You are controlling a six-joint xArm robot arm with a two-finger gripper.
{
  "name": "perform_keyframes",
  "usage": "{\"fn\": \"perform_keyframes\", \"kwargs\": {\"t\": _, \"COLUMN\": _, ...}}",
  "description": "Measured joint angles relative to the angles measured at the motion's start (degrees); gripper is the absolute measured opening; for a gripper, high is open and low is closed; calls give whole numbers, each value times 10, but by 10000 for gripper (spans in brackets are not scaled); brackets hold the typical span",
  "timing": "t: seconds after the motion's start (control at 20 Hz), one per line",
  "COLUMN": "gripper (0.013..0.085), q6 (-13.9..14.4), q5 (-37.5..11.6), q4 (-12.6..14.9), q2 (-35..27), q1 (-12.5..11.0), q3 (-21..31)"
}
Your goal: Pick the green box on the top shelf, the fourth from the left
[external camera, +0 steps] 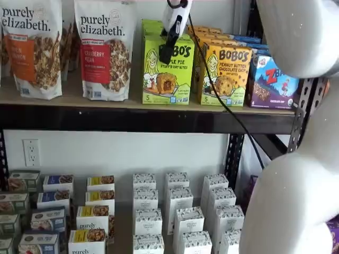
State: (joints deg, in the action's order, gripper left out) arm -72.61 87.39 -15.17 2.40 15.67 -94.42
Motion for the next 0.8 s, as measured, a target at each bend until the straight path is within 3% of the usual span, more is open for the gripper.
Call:
{"fn": "perform_keyframes", "kwargs": {"t": 0.25, "gripper": 610, "q6": -1, "q5": 30, "q4": -8, "q2": -13, "q1": -4, "q3": -23}}
{"fn": "perform_keyframes", "kwargs": {"t": 0.8, "gripper": 610, "q6": 1, "q5": -7, "q4": -2, "q2": 2, "q1": 1, "q3": 1}}
